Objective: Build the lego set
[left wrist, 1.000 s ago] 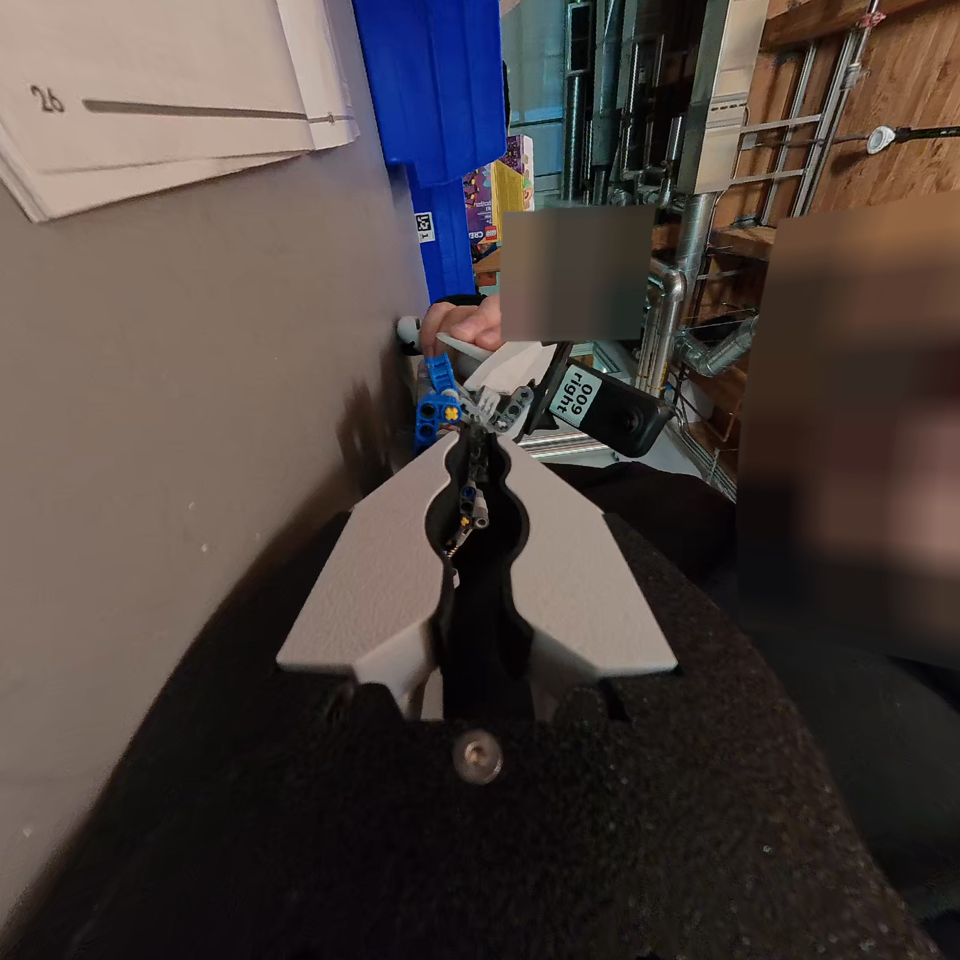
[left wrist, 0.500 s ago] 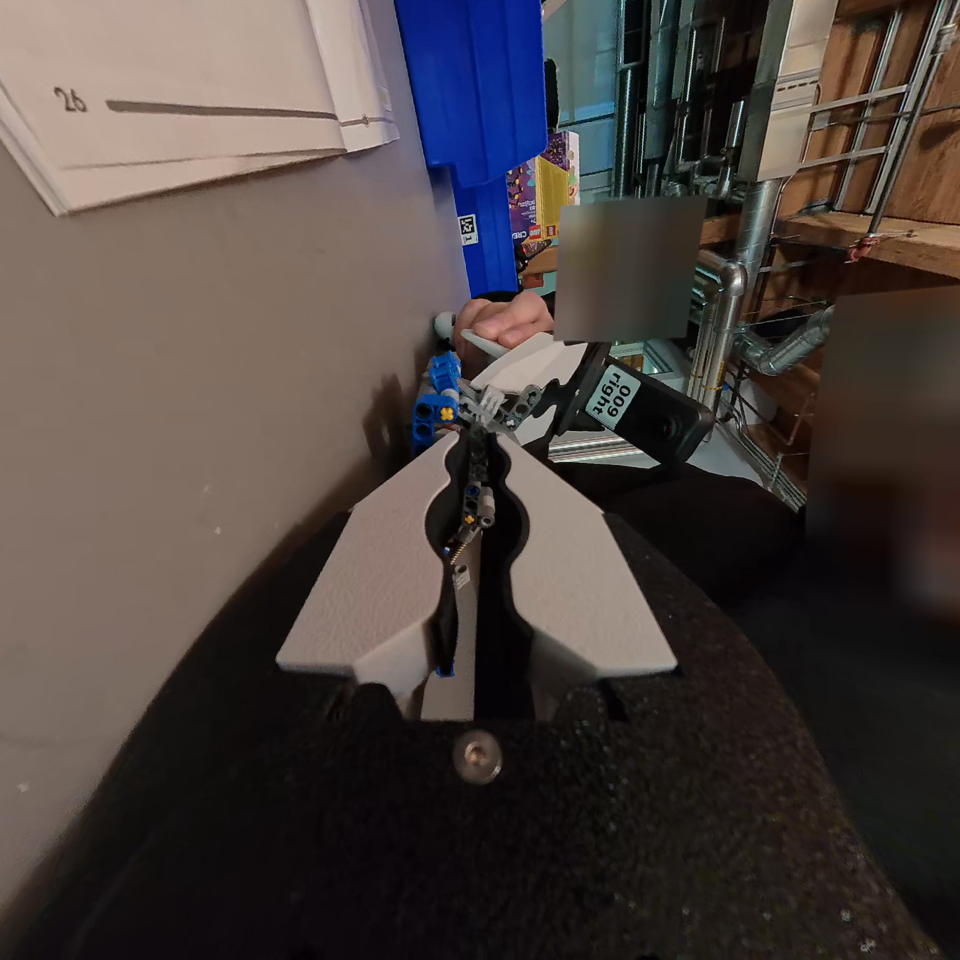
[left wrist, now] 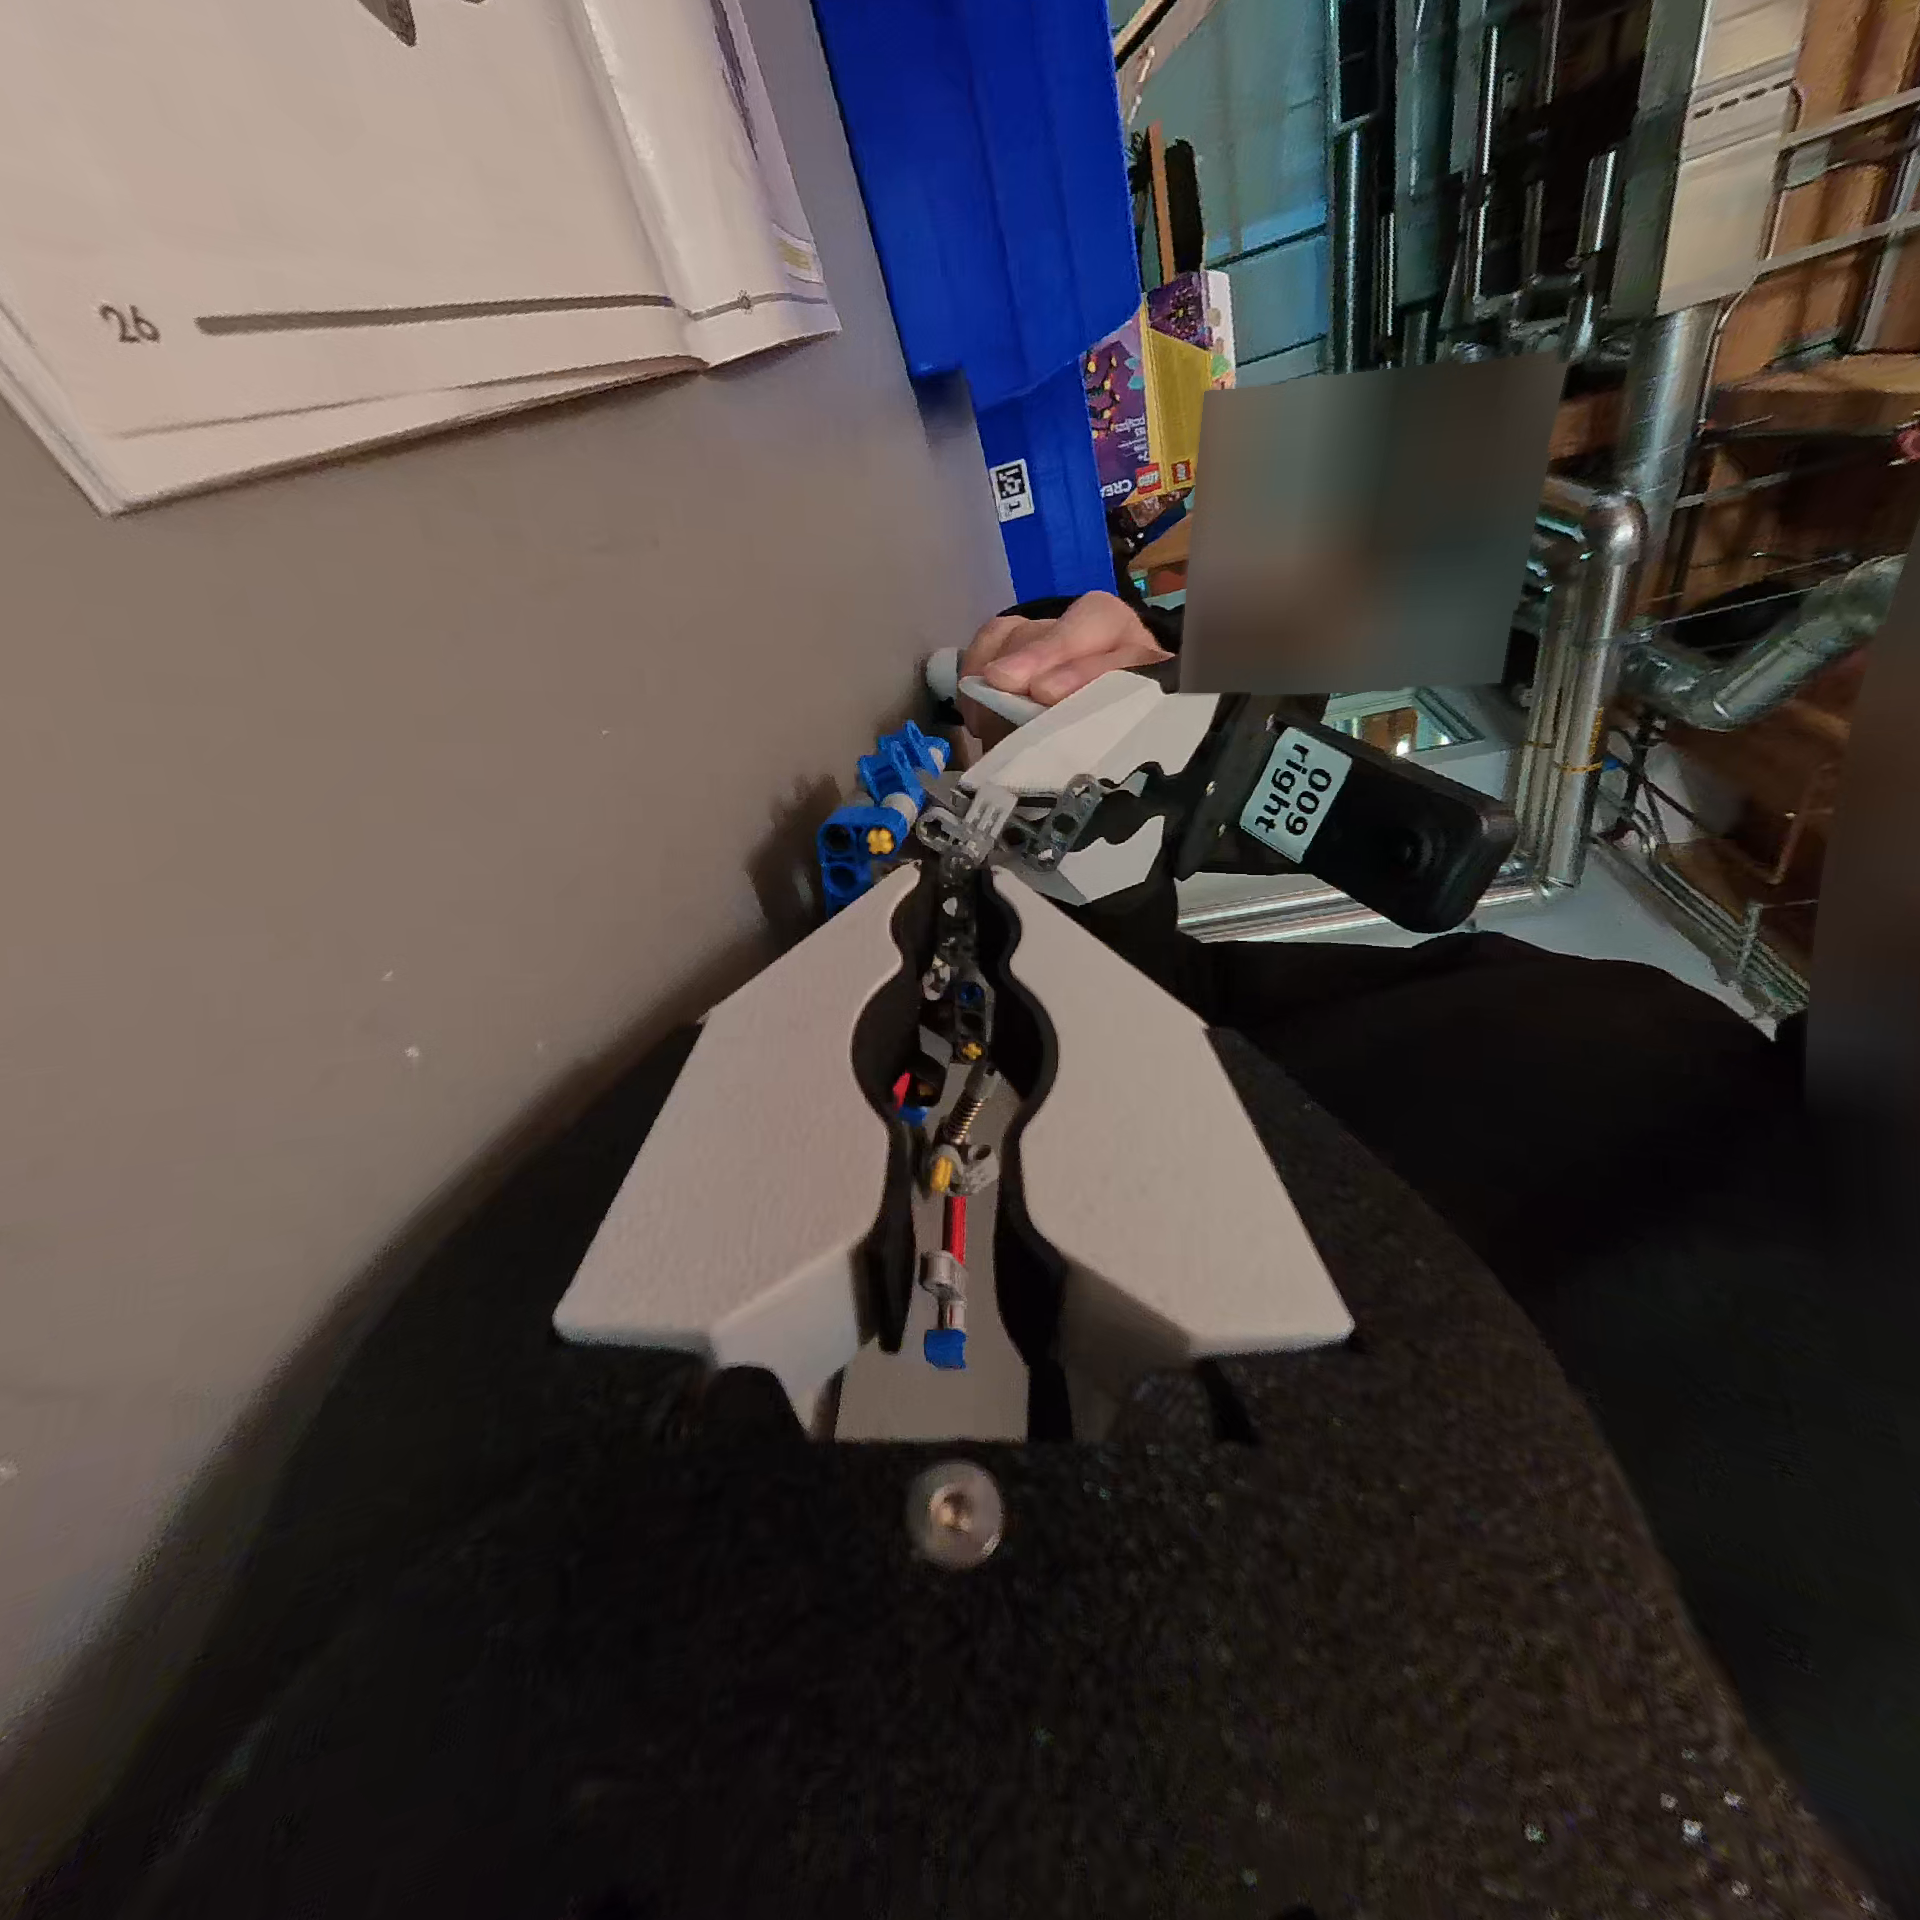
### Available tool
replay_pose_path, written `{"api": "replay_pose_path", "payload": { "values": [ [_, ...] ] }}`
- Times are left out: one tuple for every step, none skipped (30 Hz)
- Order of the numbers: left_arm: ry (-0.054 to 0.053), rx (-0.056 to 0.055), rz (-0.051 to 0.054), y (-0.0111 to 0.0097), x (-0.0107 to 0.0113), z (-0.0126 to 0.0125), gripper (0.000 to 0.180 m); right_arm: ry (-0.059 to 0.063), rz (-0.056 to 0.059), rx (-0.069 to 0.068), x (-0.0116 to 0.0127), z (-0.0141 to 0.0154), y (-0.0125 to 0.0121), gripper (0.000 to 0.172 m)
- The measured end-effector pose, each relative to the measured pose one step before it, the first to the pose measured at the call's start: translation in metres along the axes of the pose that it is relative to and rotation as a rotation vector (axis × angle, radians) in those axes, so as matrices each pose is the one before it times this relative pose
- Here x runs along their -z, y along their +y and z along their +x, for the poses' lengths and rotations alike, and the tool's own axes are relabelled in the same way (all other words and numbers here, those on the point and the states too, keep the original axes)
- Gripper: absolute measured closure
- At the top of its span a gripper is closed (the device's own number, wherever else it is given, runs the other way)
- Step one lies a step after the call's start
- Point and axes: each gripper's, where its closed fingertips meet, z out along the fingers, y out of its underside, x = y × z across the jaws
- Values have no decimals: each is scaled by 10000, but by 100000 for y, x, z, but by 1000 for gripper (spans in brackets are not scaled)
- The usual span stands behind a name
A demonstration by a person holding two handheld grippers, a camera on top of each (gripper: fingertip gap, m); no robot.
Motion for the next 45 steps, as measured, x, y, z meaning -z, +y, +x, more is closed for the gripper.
{"api": "replay_pose_path", "payload": {
  "values": [
    [-56,-124,34,15,12,25,177,-3,8,-2,-6,3,-6,167],
    [-14,-160,36,20,-10,44,177,-1,15,2,21,-8,-23,167],
    [91,-65,20,63,1,86,177,12,14,8,19,10,-13,167],
    [139,138,7,52,11,34,177,-1,20,9,6,-16,-30,167],
    [183,284,14,-9,3,50,177,6,-1,0,-8,9,-2,167],
    [160,279,17,-41,4,82,177,26,25,-9,26,43,-31,167],
    [68,146,-16,8,-6,31,177,26,25,-2,27,49,-30,167],
    [39,39,-85,71,8,24,177,-30,29,15,23,-58,-49,167],
    [38,87,-4,-34,-2,-7,177,19,4,26,2,-1,-7,167],
    [53,130,69,-126,-24,-7,177,77,-25,-7,-14,102,32,167],
    [113,98,33,-79,-6,77,177,46,12,-36,12,100,-18,167],
    [149,43,-2,-28,3,110,176,-2,66,-45,49,42,-88,167],
    [120,61,6,-24,-18,77,176,35,90,-42,61,84,-116,167],
    [82,31,-22,-5,1,60,176,19,44,-17,38,37,-68,167],
    [60,29,-24,-13,0,35,177,17,12,3,2,16,-18,167],
    [118,45,1,-42,15,99,177,51,26,-2,0,61,-58,167],
    [198,79,-23,3,48,196,177,34,55,-14,2,33,-100,167],
    [175,86,-39,48,47,174,176,-9,66,-31,11,0,-122,167],
    [59,-22,-28,48,22,79,176,7,54,-33,6,25,-96,167],
    [30,-15,-51,91,-11,52,177,46,24,-25,11,77,-41,167],
    [34,-8,-32,40,1,41,177,3,44,-23,29,11,-73,167],
    [34,-9,-25,29,-4,49,177,-1,30,-29,6,8,-49,167],
    [50,-13,-52,72,-5,69,177,29,56,-54,19,59,-108,167],
    [92,-18,-21,18,12,134,177,-1,87,-68,33,5,-163,167],
    [-7,-10,-16,42,6,-5,177,-34,3,-11,-9,-40,-10,167],
    [-9,4,-12,20,-1,-20,177,-38,-27,2,-22,-53,34,167],
    [42,6,-25,37,8,63,177,-23,39,7,24,-36,-53,167],
    [32,9,-54,68,-15,46,177,-56,41,-18,48,-44,-50,167],
    [38,7,-24,22,-16,54,177,-17,39,-27,27,1,-45,167],
    [8,6,-17,16,0,13,177,2,11,8,12,-3,-14,167],
    [12,11,-46,73,4,14,177,-8,18,62,7,-51,-16,167],
    [7,14,-52,69,5,17,177,-17,37,73,12,-49,-33,167],
    [-11,12,-26,33,-2,-20,177,-4,2,57,-1,-38,4,167],
    [-41,21,-39,56,-12,-66,177,5,-27,63,-18,-41,55,167],
    [-41,19,-71,99,10,-57,177,-19,-33,98,-18,-103,53,167],
    [3,21,-113,150,28,4,176,-51,19,103,-8,-126,-27,167],
    [2,8,-117,163,32,6,177,-70,63,65,1,-138,-98,167],
    [-52,7,-59,88,23,-78,176,-79,13,3,-30,-119,-21,167],
    [-86,19,-7,18,-23,-127,176,-61,-57,19,-27,-70,91,168],
    [-69,25,19,-32,-24,-101,176,4,-74,26,-23,-6,129,168],
    [-40,11,10,-30,-20,-60,176,10,-46,29,-8,-7,72,168],
    [-16,0,-26,33,-23,-24,176,-37,-11,7,14,-44,32,167],
    [-8,-11,-11,29,-10,-18,176,-41,7,-24,23,-37,-12,168],
    [-22,-10,-30,47,-19,-28,176,-26,-10,6,4,-46,17,168],
    [-31,-29,-81,119,-13,-25,176,-74,9,17,13,-94,-7,168]
  ]
}}
